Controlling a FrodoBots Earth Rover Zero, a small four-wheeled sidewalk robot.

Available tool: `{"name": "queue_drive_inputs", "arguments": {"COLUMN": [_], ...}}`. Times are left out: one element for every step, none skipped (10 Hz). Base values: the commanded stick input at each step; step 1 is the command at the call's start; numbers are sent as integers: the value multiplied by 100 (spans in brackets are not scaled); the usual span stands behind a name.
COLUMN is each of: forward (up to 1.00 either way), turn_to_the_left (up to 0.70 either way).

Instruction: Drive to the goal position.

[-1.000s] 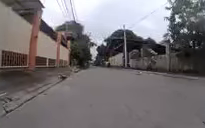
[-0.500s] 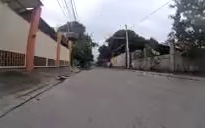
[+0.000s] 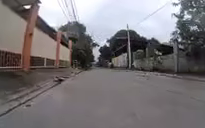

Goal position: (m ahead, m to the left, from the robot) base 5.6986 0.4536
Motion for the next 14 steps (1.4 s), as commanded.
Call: {"name": "queue_drive_inputs", "arguments": {"forward": [70,70,70,70,70,70,70,70,70,70,70,70,70,70], "turn_to_the_left": [-7,0,0,0,0,0,0,0,0,0,0,0,0,0]}}
